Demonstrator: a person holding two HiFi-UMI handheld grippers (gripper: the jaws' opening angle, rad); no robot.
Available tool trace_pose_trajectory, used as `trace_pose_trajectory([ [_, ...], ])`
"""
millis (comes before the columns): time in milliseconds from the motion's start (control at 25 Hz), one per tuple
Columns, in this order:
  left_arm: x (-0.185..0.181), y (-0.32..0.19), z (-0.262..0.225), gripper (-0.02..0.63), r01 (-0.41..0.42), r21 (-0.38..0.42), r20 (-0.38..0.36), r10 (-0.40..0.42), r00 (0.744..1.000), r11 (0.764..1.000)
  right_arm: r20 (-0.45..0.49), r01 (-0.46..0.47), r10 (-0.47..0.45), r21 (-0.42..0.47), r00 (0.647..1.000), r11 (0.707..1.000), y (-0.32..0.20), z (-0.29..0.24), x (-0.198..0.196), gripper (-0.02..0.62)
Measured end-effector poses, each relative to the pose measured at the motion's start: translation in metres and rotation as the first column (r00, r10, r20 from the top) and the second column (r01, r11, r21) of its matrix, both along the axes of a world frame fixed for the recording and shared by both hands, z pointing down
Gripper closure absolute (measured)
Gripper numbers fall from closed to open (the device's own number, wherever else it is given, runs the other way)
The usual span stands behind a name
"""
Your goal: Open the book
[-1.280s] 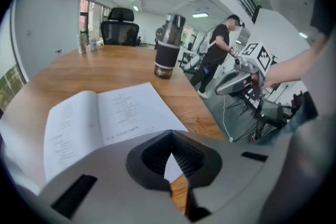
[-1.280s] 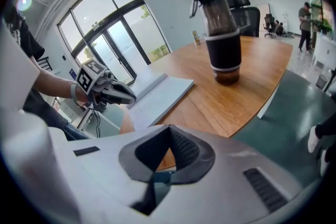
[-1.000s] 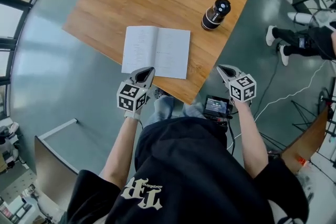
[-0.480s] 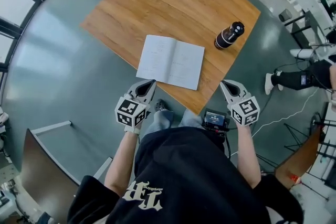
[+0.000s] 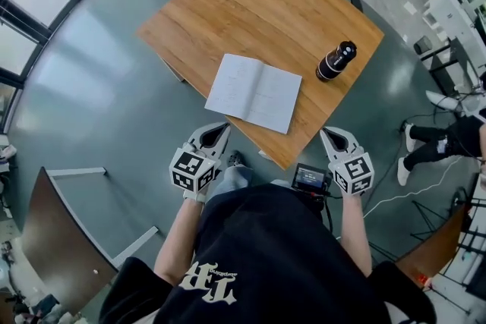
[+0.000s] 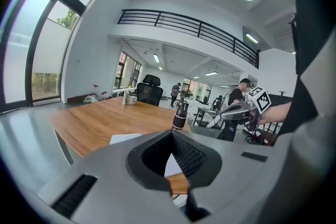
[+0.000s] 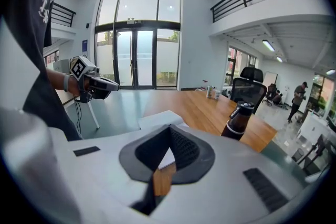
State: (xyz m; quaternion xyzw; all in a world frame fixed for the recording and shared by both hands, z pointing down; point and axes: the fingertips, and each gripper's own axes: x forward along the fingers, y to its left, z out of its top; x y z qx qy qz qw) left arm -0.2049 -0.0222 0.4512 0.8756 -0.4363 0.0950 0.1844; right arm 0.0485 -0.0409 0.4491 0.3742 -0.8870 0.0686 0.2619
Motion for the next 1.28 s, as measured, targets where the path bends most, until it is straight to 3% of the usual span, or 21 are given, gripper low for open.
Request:
trace_pose_trajectory([
  [200, 0.035, 0.033, -0.003, 0.600, -0.004, 0.002, 0.044, 0.004, 0.999, 1.000, 0.000, 0.022, -0.022, 0.008, 1.000, 1.000, 0.030, 0.003, 0.025, 0.606],
  [600, 0.097, 0.113, -0.005, 0.600, -0.030, 0.007, 0.079, 0.030, 0.996, 1.000, 0.029, -0.033, 0.034, -0.007, 0.999, 0.999, 0.119, 0.013, 0.091, 0.606],
  [920, 0.116, 0.173, -0.008, 0.600, 0.005, 0.018, 0.079, -0.006, 0.997, 1.000, 0.056, -0.013, 0.013, -0.013, 0.998, 1.000, 0.179, 0.025, 0.107, 0.606],
  [1280, 0.141, 0.195, -0.027, 0.600, -0.012, 0.069, 0.070, 0.007, 0.998, 0.998, 0.091, -0.011, 0.010, 0.020, 0.996, 1.000, 0.202, 0.019, 0.109, 0.606],
])
